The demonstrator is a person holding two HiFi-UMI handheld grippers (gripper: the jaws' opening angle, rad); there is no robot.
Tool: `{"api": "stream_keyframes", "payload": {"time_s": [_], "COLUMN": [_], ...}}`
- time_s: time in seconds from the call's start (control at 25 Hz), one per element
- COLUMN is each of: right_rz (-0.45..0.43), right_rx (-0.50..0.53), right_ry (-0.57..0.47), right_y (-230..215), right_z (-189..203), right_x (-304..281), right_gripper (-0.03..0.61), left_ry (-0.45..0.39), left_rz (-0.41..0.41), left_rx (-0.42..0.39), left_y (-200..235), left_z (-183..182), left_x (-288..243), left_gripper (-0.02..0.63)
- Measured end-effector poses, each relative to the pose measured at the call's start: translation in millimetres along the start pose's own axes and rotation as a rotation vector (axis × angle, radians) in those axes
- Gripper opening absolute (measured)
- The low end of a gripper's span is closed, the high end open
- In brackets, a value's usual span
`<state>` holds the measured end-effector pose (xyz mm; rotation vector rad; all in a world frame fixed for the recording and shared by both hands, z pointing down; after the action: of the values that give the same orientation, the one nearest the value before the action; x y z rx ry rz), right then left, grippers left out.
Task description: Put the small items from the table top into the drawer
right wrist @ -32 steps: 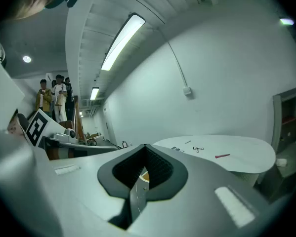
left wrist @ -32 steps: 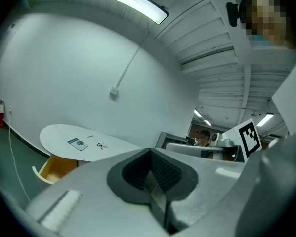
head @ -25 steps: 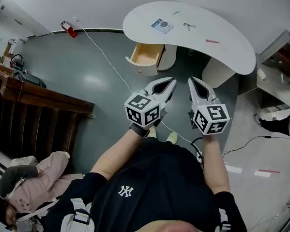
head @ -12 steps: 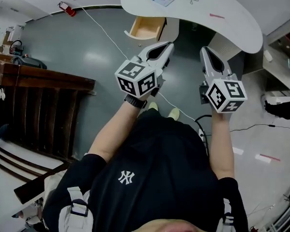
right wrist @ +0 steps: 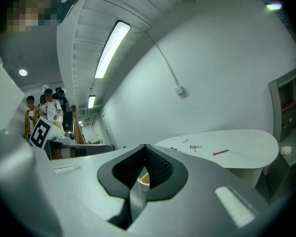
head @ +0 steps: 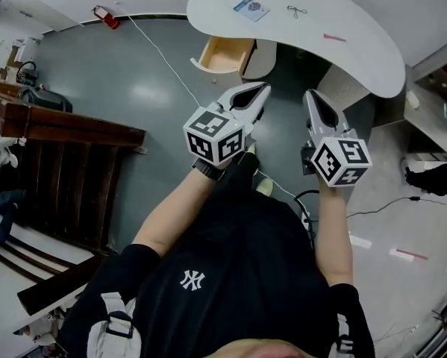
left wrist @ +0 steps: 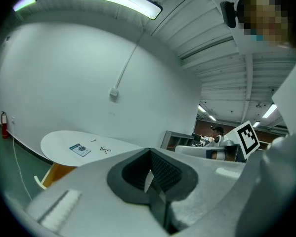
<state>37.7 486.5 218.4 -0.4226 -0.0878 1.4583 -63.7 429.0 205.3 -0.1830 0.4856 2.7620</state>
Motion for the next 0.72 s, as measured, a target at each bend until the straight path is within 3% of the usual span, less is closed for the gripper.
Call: {"api": "stream_keyframes", "payload": {"time_s": [0.32,0.56,0.72], "right_rz": [-0.021,-0.050,-0.054], "right_rx": [0.045,0.089,0.050], "right_ry": [0.056,0.124,0.171], "right_y": [-15,-35,-53], "right_z": [2,-4,1], "right_x": [-68,-155,-216], "right_gripper": [0.026,0.026,0.029], "left_ry": [0.003,0.025,0.065], "left_rz": [0.013,0.012,0.014], "left_rx": [0.024,0.025,0.037], "left_y": [52,123,176], "left_z": [-3,-15,-15], "left_x": [-42,-95,-129], "left_gripper": [0.000,0.000,0.000]}}
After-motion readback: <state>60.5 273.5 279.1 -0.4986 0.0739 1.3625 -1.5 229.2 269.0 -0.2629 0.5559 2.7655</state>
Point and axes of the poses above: the fingertips, and each gripper's own axes: x backward along the fingers, y to its left, z out of its underside, the point moved 2 cm from there along x, backward along the fingers
